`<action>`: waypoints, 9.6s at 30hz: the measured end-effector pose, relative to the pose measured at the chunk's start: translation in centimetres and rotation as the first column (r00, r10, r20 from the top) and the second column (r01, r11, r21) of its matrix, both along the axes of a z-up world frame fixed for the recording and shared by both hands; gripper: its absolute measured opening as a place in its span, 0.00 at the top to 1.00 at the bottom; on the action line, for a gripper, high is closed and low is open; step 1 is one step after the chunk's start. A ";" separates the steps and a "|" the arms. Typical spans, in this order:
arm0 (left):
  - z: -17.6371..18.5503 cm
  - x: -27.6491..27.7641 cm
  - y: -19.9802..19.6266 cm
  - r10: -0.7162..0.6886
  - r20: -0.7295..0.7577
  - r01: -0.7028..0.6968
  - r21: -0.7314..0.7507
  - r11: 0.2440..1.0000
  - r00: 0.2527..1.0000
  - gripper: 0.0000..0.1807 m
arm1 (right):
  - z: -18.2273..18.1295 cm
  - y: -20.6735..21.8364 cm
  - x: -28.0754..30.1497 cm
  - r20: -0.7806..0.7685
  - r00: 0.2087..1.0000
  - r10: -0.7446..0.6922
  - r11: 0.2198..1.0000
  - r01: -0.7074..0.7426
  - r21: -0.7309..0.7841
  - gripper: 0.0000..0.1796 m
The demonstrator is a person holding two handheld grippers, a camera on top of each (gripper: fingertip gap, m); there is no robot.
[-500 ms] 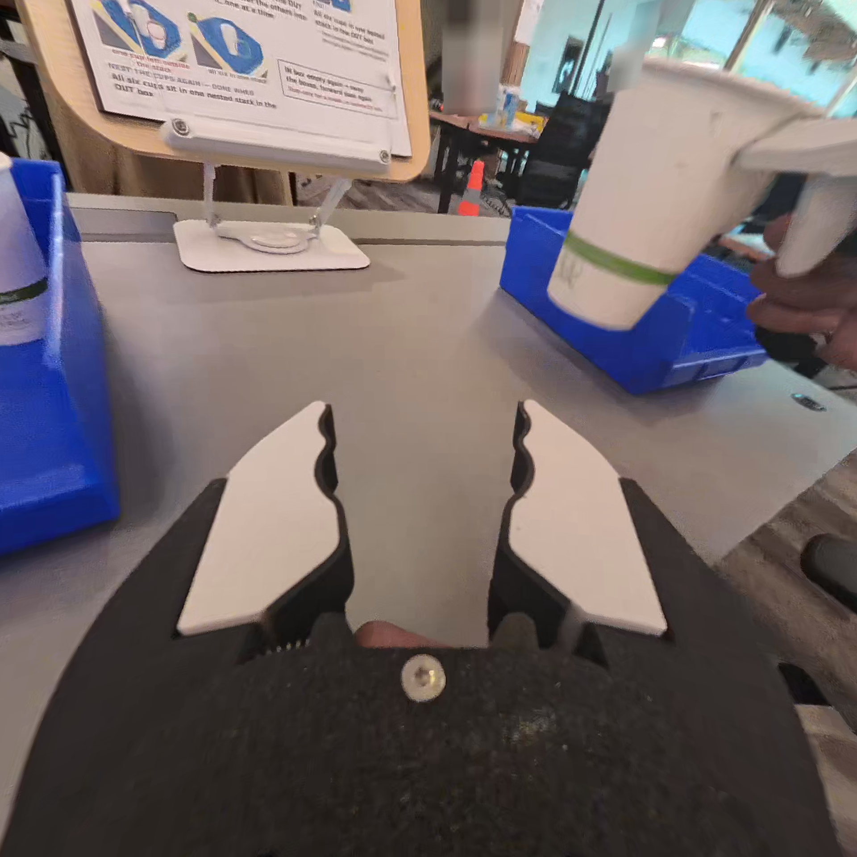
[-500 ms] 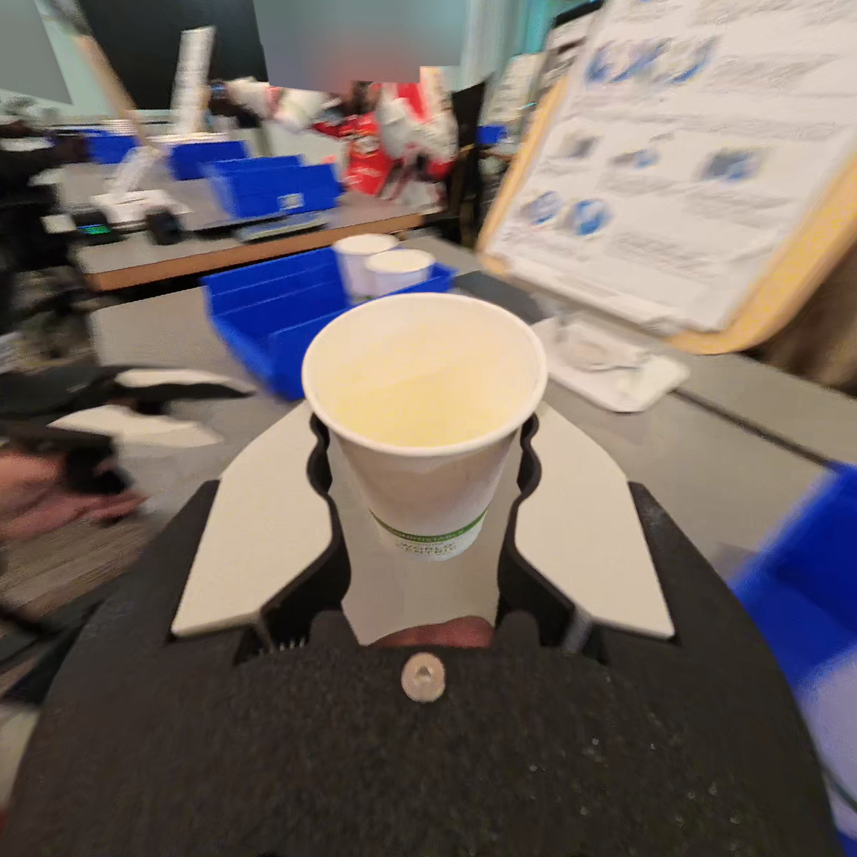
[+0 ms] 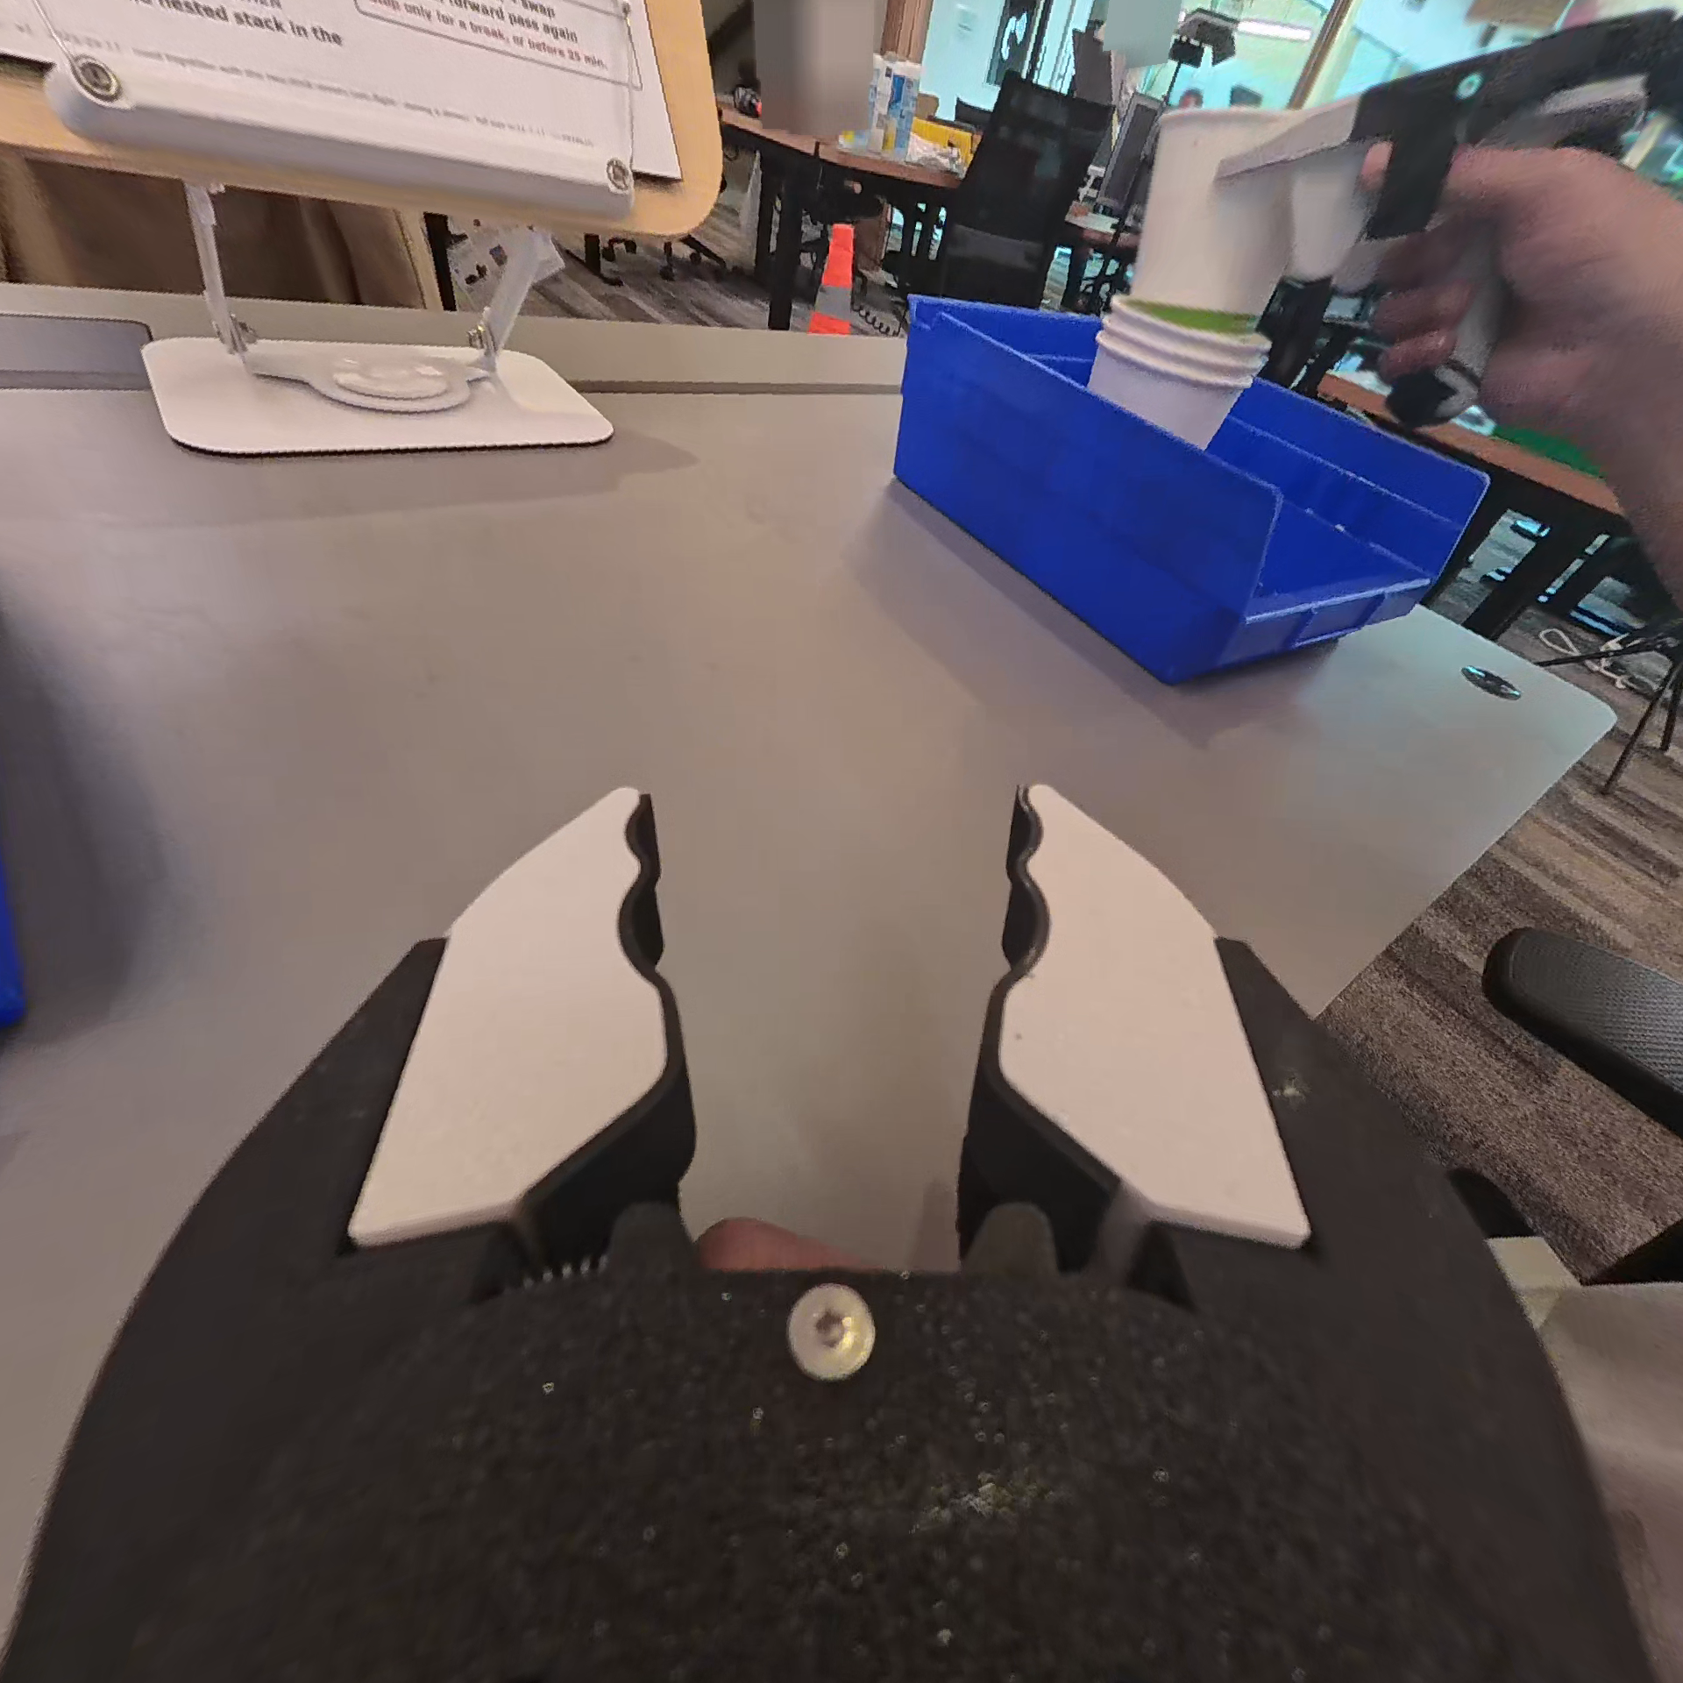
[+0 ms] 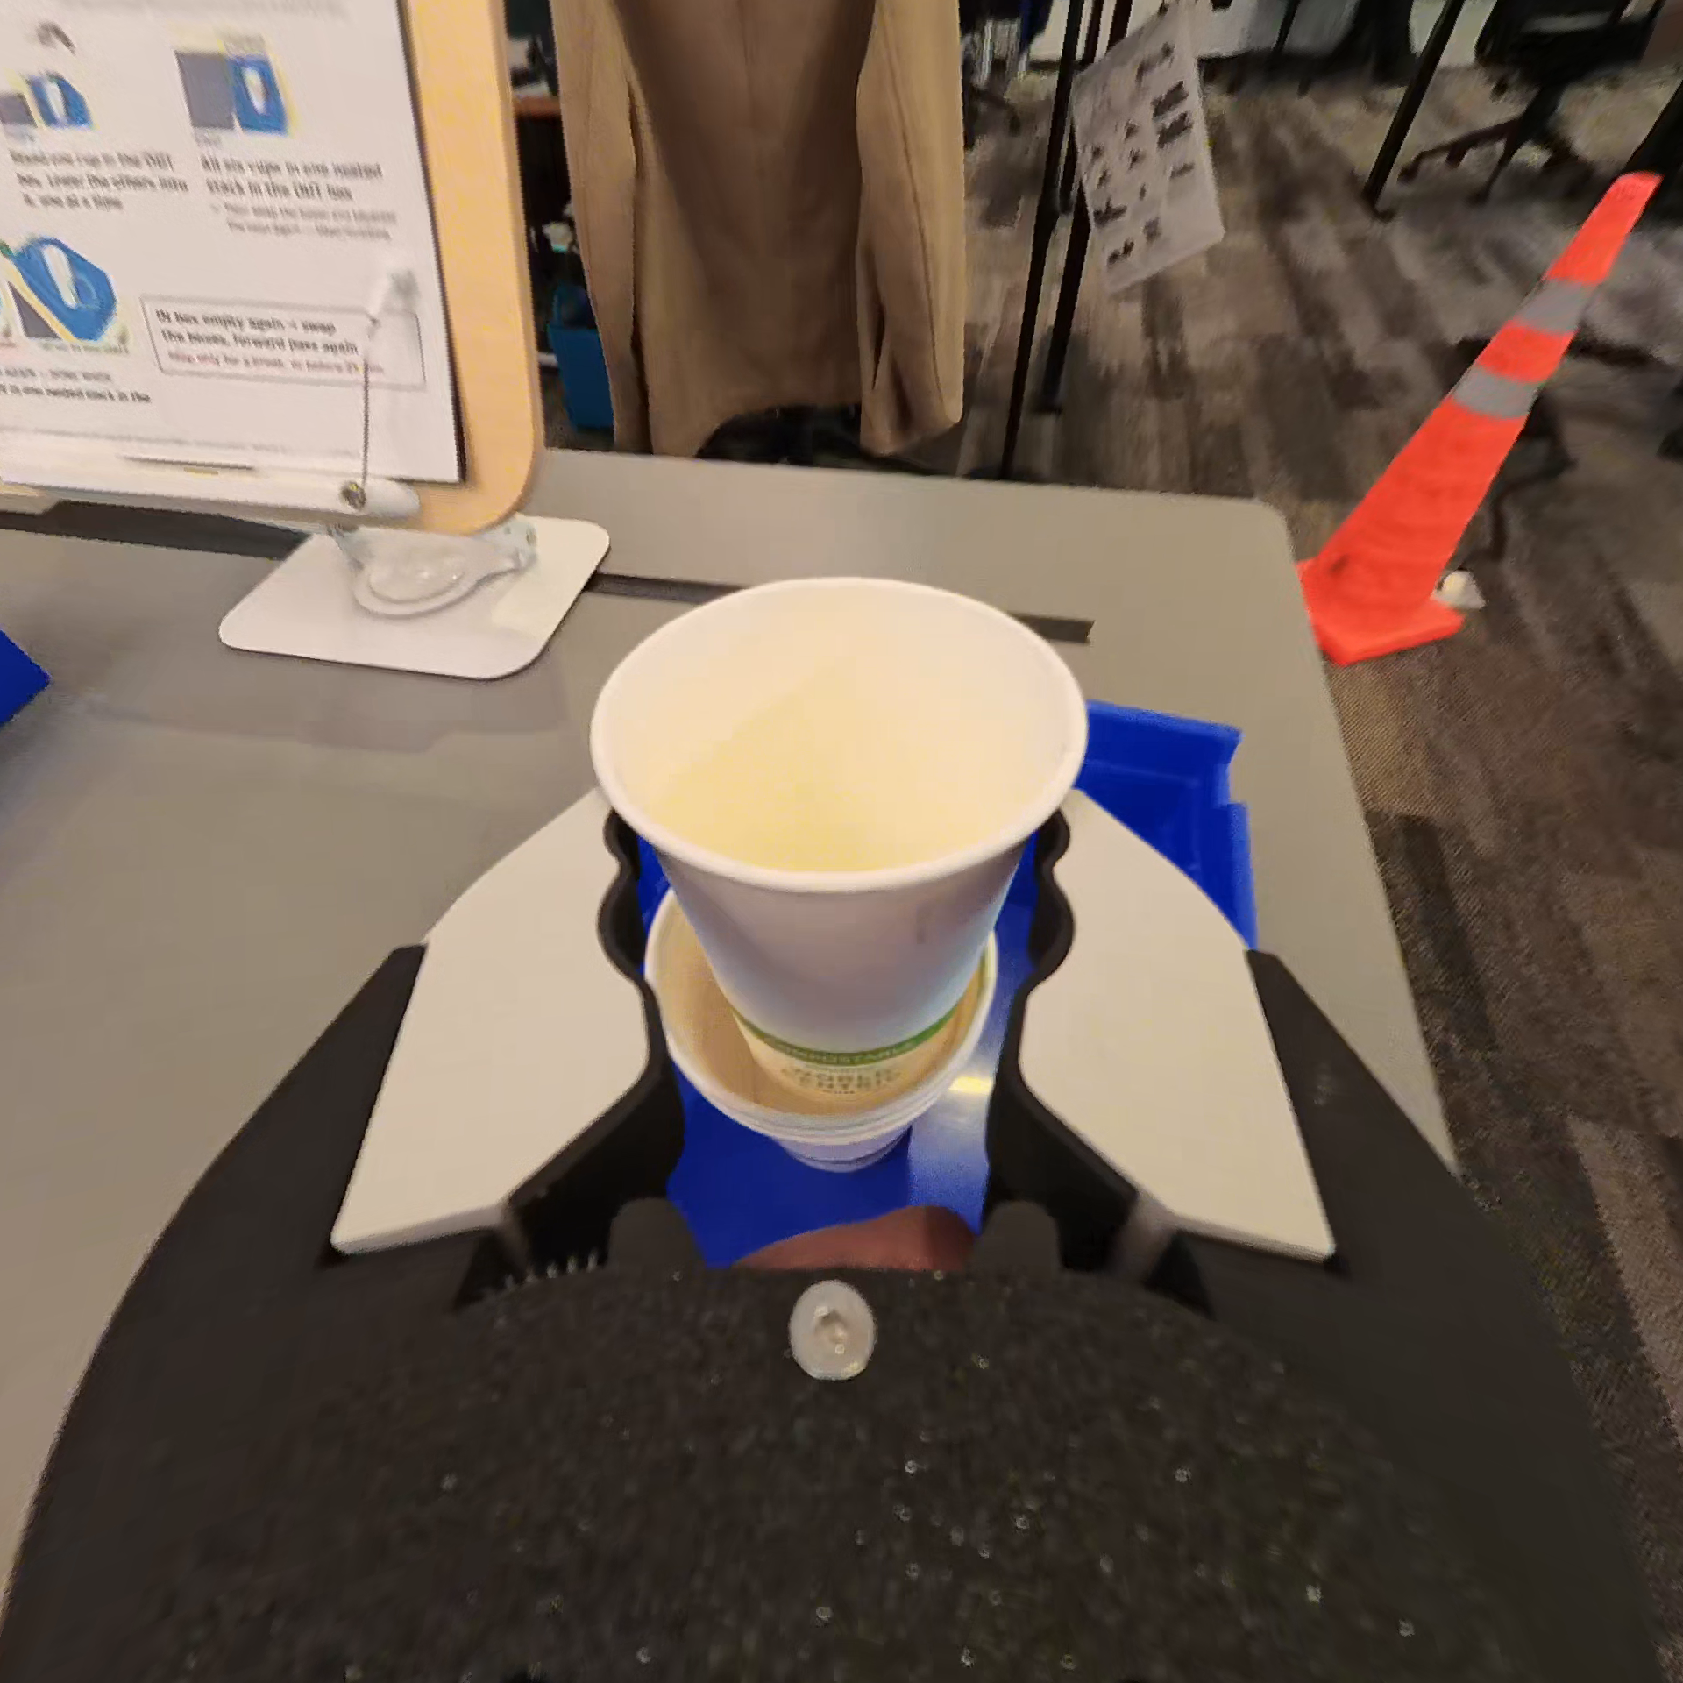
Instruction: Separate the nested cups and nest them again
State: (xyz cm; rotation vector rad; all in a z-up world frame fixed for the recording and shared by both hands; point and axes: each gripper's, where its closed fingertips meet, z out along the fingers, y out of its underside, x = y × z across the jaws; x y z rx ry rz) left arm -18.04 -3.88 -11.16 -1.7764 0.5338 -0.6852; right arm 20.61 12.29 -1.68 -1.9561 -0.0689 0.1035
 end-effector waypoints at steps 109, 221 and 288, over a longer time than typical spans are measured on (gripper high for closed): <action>1.1 -1.0 1.6 0.151 0.005 -0.151 -0.044 0.988 0.989 0.57 | 4.1 -8.2 -16.7 0.072 0.938 0.338 0.904 -0.345 0.252 0.51; 8.5 5.8 3.3 -0.457 -0.153 0.473 0.089 0.877 0.876 0.55 | -1.3 -13.6 -28.4 0.158 0.319 0.935 0.337 -0.936 -0.106 0.48; -1.3 0.7 5.7 0.209 -0.120 -0.224 -0.132 0.966 0.971 0.59 | -5.1 -17.6 -9.5 0.120 0.991 -0.057 0.985 0.036 0.168 0.56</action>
